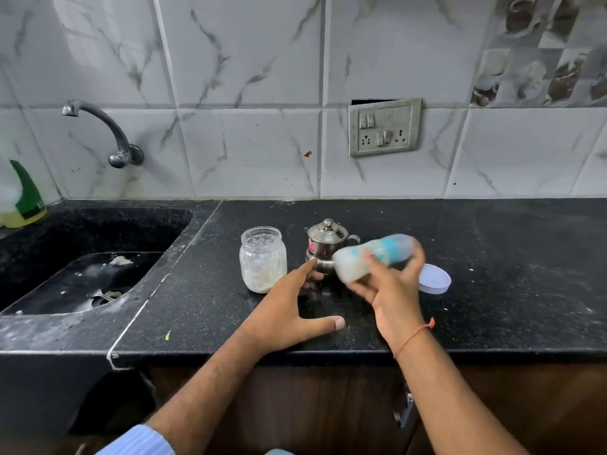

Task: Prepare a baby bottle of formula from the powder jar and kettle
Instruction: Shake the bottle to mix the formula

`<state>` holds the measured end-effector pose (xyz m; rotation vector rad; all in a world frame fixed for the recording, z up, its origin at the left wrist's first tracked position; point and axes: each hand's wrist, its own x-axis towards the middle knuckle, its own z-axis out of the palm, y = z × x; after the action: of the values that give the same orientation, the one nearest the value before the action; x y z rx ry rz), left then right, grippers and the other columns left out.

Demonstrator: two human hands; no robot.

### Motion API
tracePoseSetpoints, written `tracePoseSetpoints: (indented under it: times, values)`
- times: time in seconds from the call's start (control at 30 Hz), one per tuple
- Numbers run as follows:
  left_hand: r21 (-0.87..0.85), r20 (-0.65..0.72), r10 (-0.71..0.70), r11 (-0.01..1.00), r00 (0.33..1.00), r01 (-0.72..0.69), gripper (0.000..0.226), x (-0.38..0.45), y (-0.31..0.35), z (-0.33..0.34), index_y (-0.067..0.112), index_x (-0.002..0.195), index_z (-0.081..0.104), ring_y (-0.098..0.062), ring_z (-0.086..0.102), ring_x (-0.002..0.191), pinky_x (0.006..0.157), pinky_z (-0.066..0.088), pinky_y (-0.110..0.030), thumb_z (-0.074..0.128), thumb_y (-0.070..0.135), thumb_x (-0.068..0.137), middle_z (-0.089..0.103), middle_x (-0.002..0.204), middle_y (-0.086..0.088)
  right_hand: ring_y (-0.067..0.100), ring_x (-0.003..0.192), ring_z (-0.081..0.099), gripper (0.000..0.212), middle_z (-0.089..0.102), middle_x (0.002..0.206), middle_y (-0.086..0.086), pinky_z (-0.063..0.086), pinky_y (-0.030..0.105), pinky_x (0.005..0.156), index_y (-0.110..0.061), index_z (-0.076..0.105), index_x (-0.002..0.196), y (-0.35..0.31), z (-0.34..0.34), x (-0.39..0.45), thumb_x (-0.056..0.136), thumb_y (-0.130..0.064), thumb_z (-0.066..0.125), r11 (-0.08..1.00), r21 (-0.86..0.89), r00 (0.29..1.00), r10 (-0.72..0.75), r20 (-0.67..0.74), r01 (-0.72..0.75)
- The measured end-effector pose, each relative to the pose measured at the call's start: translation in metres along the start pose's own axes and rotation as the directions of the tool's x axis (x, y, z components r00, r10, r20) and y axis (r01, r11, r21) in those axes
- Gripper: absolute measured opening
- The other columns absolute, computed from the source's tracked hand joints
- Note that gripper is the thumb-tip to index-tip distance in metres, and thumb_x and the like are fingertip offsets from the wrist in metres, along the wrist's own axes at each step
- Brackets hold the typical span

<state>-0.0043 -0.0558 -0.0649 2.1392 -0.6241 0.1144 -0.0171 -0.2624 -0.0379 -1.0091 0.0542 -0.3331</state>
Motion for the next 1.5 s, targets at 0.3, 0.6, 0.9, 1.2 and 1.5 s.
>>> tracePoseSetpoints:
  times: [0.3,0.6,0.9,1.2,1.5]
  values:
    - [0.021,0.014,-0.009,1.000,1.000,0.009,0.129,-0.001,0.000,0.001,0.027,0.174,0.026,0.004,0.051,0.139,0.122,0.046,-0.029,0.089,0.075,0.072,0.055,0.148,0.025,0.040,0.111,0.075,0.072,0.067,0.135,0.014,0.065,0.052,0.070,-0.039,0.035,0.145,-0.003,-0.003,0.003,0.096,-0.006,0.075,0.996,0.085,0.999,0.005,-0.045,-0.001]
    - [0.039,0.012,-0.006,0.999,1.000,0.005,0.124,-0.002,0.001,0.001,0.025,0.172,0.028,0.008,0.051,0.138,0.121,0.045,-0.023,0.093,0.066,0.075,0.055,0.146,0.028,0.040,0.108,0.076,0.077,0.069,0.128,0.020,0.065,0.050,0.068,-0.041,0.038,0.146,-0.002,-0.001,-0.001,0.092,-0.002,0.077,0.992,-0.116,0.985,0.063,0.158,-0.045]
    - [0.041,0.015,-0.004,0.999,1.000,0.003,0.128,-0.002,0.000,0.000,0.025,0.173,0.029,0.004,0.053,0.139,0.122,0.046,-0.030,0.088,0.076,0.071,0.056,0.148,0.022,0.037,0.106,0.077,0.078,0.071,0.126,0.019,0.065,0.050,0.068,-0.042,0.041,0.144,0.002,-0.002,0.002,0.089,-0.003,0.081,0.989,-0.147,0.993,0.041,0.109,-0.025]
    - [0.030,0.019,-0.017,0.999,1.000,0.016,0.127,-0.001,0.000,0.000,0.027,0.173,0.028,0.004,0.053,0.137,0.121,0.046,-0.029,0.090,0.072,0.072,0.056,0.147,0.025,0.039,0.109,0.076,0.073,0.065,0.135,0.017,0.065,0.055,0.072,-0.037,0.036,0.146,-0.001,-0.010,0.008,0.094,-0.006,0.077,1.000,0.020,0.999,-0.007,-0.037,0.008]
    - [0.016,0.015,-0.007,1.000,1.000,0.007,0.124,-0.001,0.001,0.000,0.026,0.173,0.026,0.007,0.052,0.135,0.117,0.046,-0.019,0.094,0.064,0.076,0.054,0.147,0.025,0.038,0.111,0.075,0.073,0.064,0.136,0.018,0.065,0.054,0.071,-0.037,0.034,0.144,0.000,-0.008,0.009,0.094,-0.006,0.077,1.000,0.010,0.998,-0.016,-0.054,0.016]
